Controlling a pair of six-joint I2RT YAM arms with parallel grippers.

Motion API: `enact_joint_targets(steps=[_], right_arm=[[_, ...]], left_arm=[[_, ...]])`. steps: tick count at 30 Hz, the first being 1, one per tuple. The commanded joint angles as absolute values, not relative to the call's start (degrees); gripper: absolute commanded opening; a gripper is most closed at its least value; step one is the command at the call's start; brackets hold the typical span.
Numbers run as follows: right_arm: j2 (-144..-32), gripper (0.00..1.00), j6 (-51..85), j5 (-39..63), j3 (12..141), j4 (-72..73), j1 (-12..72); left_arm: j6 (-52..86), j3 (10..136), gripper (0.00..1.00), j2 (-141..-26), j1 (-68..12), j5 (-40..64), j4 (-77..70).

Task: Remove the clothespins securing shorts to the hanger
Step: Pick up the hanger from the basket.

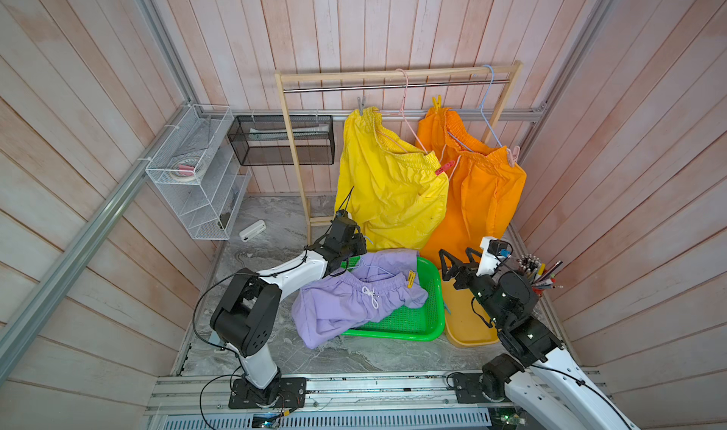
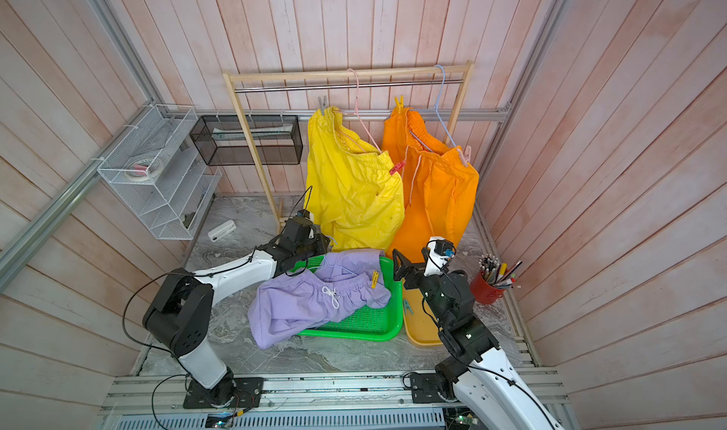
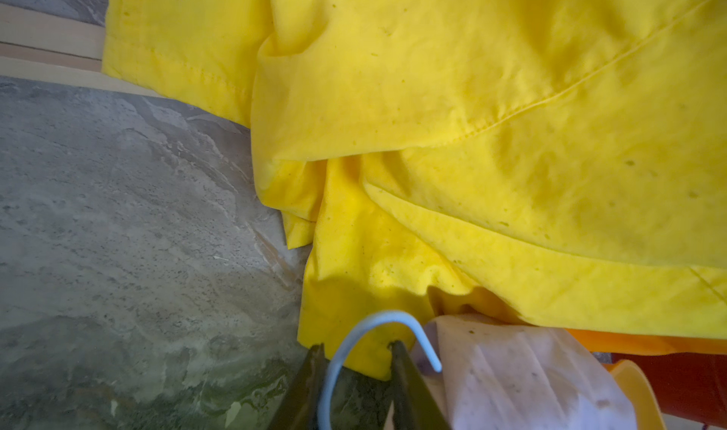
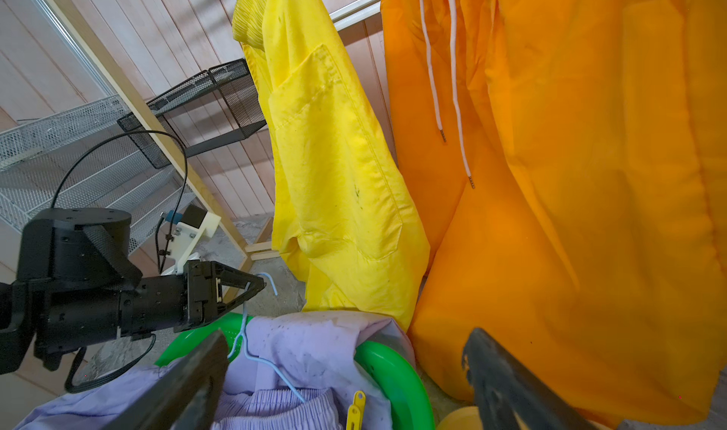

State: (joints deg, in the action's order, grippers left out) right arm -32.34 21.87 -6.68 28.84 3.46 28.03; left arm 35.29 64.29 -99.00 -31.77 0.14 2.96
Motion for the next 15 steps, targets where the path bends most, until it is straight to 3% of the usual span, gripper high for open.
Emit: enact_joint_targets(steps=[1,5,15], right_arm=[[-31.6,0.95,22.2,-6.0,28.2,4.7,27.8],[-31.5,0.95,22.4,-6.1,28.4,4.5,27.6],[-31.1,0.95,23.2,-3.6,29.2,2.8,27.6]], left_arm=[[33.3,65.9,0.20,-99.8,-31.6,0.0,1.2],[31.9,65.7,0.05,-99.6,-31.6,0.8,0.0],[24.6,65.0,0.00,-93.0,-31.6,4.6,-1.2]])
